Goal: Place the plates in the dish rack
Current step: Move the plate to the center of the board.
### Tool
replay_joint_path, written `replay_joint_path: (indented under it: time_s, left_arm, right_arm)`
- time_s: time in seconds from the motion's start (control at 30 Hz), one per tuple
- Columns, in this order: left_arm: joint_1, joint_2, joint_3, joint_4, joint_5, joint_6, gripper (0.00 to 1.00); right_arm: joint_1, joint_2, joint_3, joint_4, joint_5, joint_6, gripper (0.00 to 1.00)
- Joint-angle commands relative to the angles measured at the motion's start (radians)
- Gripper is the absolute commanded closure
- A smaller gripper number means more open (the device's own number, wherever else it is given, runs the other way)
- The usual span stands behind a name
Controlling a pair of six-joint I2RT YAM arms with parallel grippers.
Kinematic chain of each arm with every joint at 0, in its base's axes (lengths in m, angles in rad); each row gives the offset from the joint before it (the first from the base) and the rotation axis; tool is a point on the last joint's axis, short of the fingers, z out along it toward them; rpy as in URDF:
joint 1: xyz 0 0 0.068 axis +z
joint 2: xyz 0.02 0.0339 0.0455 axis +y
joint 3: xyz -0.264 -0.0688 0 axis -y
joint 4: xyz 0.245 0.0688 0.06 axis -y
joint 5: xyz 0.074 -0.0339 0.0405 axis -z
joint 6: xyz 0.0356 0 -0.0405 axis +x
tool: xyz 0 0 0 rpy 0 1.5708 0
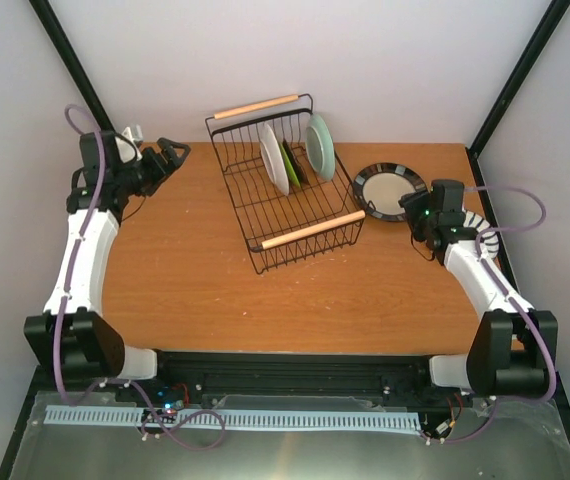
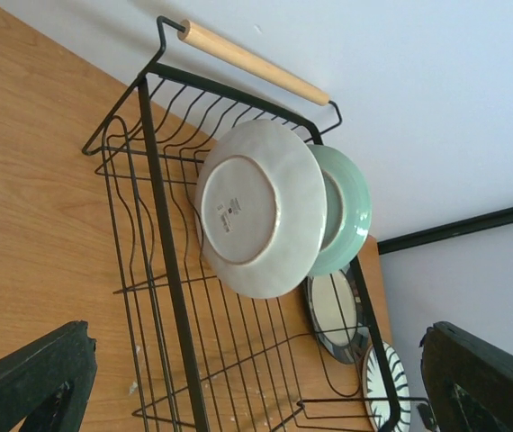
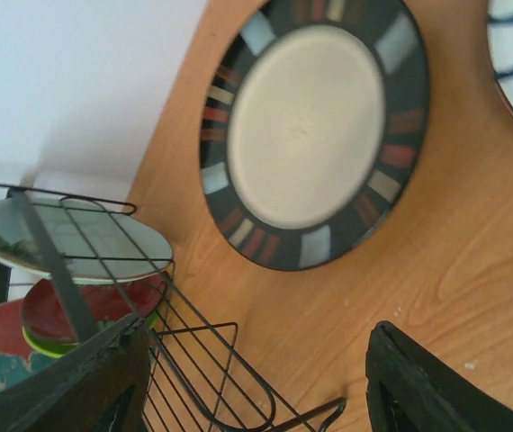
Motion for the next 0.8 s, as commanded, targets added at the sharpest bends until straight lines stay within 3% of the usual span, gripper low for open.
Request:
replay_joint_path:
  time_s: [0.0,0.27,0.47,0.77]
  left_arm:
    - [0.005,-0.107,-0.052,0.039,0.005,0.003,0.0]
    - [0.005,-0.196,-0.137,0.035,0.029,-0.006,0.01]
    - [0.005,-0.212,-0.198,0.078,0.065,-0.062,0.0]
    - [-0.007,-0.198,-0.214,0.072,0.071,-0.061,0.0]
  right_arm:
    - [-0.007,-0.019,-0.061,0.083,0.02,0.191,0.34]
    - [-0.041,-0.042,-0.145,0.051,0.042,0.198,0.32]
    - [-0.051,-0.186,-0.392,0.065,0.218,0.472,0.33]
    - [-0.088,-0.146,-0.377,0.001,0.304,0.647,0.39]
